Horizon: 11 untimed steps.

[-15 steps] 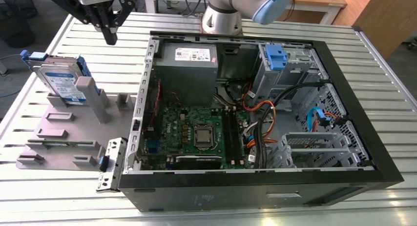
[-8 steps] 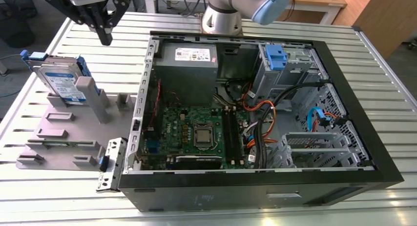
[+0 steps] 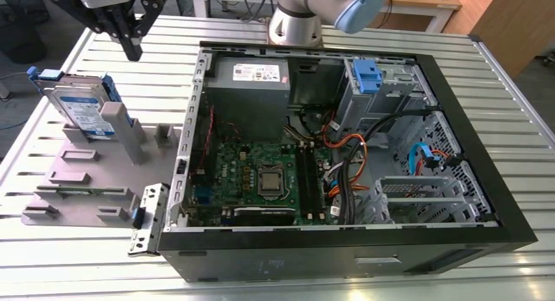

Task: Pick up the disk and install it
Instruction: 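Reach for the disk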

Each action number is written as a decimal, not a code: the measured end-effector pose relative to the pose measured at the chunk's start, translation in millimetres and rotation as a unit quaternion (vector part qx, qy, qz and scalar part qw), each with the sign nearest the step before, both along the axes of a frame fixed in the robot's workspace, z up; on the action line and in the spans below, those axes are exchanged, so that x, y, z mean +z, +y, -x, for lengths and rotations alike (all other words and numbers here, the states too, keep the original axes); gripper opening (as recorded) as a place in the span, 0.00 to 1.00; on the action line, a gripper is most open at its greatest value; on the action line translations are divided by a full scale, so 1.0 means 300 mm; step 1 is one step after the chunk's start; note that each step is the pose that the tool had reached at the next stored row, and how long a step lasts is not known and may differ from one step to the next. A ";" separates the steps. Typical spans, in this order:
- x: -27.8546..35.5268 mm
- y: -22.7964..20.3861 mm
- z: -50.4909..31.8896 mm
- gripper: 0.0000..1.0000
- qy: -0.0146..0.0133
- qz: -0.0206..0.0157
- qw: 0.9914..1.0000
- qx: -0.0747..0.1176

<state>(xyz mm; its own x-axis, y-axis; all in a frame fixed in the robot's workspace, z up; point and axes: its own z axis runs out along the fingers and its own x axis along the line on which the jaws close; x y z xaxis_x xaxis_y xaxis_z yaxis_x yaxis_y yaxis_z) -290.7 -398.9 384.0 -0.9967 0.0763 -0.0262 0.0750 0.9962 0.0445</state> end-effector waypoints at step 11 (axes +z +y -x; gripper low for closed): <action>-0.004 0.000 0.035 0.11 0.000 0.000 1.000 0.000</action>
